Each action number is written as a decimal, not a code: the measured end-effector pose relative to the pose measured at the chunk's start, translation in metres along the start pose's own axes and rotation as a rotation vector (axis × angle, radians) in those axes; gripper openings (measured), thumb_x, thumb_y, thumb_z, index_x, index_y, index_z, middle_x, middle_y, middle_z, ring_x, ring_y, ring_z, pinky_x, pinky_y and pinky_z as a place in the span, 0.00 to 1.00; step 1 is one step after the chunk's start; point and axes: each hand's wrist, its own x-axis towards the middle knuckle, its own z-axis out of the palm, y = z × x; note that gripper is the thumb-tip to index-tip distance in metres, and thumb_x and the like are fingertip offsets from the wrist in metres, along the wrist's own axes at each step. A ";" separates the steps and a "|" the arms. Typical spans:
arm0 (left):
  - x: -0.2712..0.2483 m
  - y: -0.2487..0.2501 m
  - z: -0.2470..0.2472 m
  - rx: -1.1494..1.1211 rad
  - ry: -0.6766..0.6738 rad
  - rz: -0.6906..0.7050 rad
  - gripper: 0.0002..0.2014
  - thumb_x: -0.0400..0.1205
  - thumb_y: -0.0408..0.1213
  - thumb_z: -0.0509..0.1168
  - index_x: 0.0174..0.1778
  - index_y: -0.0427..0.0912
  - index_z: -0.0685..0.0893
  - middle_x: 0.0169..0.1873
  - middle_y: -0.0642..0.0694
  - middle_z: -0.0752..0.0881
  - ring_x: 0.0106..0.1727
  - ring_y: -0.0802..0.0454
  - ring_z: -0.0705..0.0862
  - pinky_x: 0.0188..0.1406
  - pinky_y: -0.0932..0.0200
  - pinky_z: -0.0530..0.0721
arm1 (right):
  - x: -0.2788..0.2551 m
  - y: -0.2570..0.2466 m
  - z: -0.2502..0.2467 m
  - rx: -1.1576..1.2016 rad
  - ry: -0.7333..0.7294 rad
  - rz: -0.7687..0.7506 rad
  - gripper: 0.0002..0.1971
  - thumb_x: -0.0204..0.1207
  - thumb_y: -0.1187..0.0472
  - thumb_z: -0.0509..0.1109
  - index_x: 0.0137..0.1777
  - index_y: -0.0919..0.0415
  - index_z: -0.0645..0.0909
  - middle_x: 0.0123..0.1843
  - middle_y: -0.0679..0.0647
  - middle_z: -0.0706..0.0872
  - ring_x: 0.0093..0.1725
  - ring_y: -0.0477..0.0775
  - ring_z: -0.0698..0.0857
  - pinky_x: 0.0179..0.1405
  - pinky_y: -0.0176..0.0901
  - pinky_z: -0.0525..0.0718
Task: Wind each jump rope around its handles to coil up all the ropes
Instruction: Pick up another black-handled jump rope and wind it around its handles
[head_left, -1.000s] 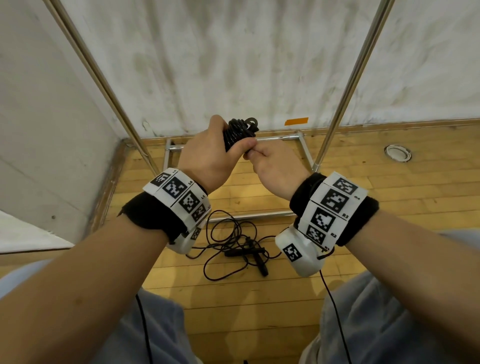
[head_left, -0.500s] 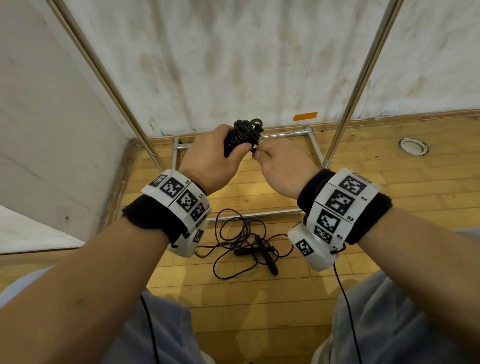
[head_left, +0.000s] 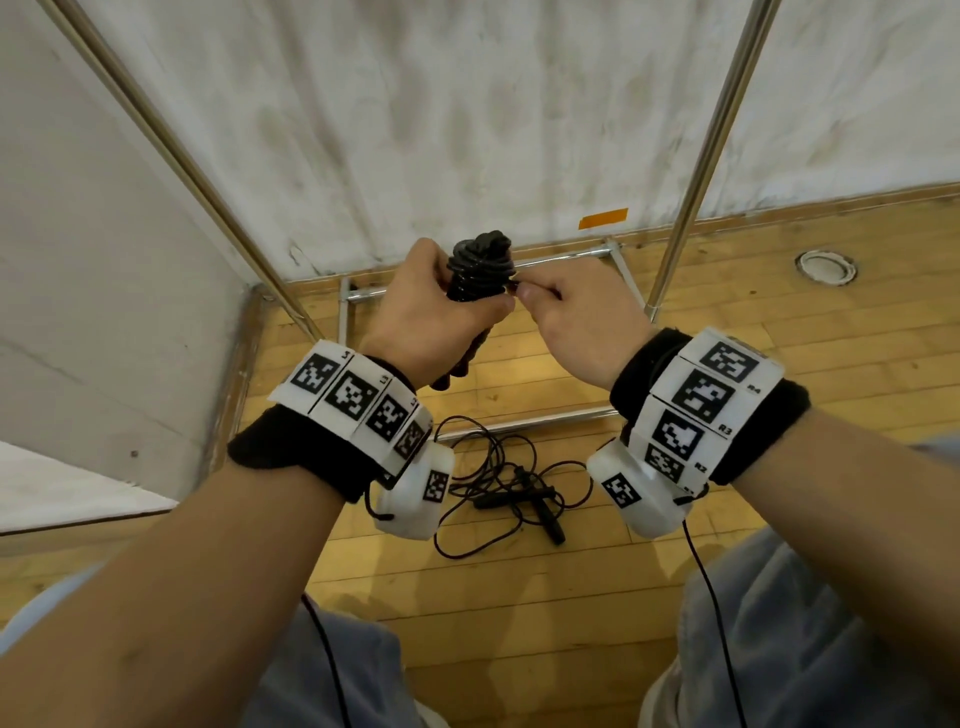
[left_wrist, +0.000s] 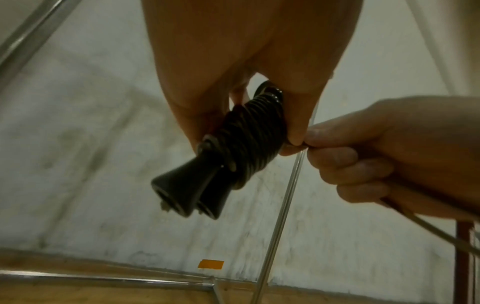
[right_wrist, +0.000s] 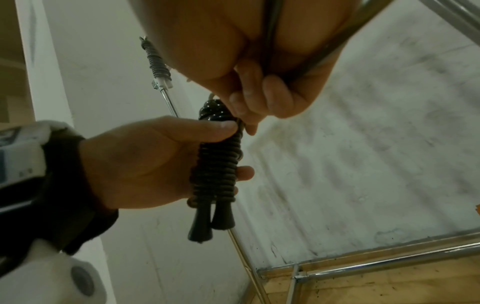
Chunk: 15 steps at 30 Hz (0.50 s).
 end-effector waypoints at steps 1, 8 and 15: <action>0.001 0.002 -0.001 -0.024 -0.015 -0.008 0.17 0.73 0.38 0.75 0.44 0.47 0.70 0.27 0.45 0.83 0.23 0.42 0.79 0.18 0.43 0.80 | 0.000 0.000 0.000 0.008 0.010 -0.012 0.13 0.82 0.64 0.57 0.44 0.64 0.84 0.25 0.45 0.71 0.26 0.44 0.69 0.24 0.30 0.65; 0.003 0.006 -0.006 0.070 -0.008 0.067 0.09 0.78 0.33 0.68 0.38 0.53 0.78 0.21 0.57 0.81 0.15 0.66 0.76 0.14 0.73 0.70 | 0.004 -0.003 -0.008 -0.036 -0.107 0.021 0.15 0.82 0.59 0.61 0.33 0.61 0.76 0.23 0.48 0.70 0.23 0.47 0.68 0.27 0.40 0.67; 0.008 0.009 -0.009 0.113 0.076 0.063 0.07 0.77 0.37 0.66 0.49 0.44 0.77 0.35 0.47 0.84 0.31 0.51 0.84 0.26 0.62 0.77 | 0.004 -0.013 -0.007 0.004 -0.127 0.058 0.16 0.82 0.58 0.61 0.45 0.71 0.82 0.23 0.50 0.72 0.21 0.48 0.70 0.26 0.41 0.74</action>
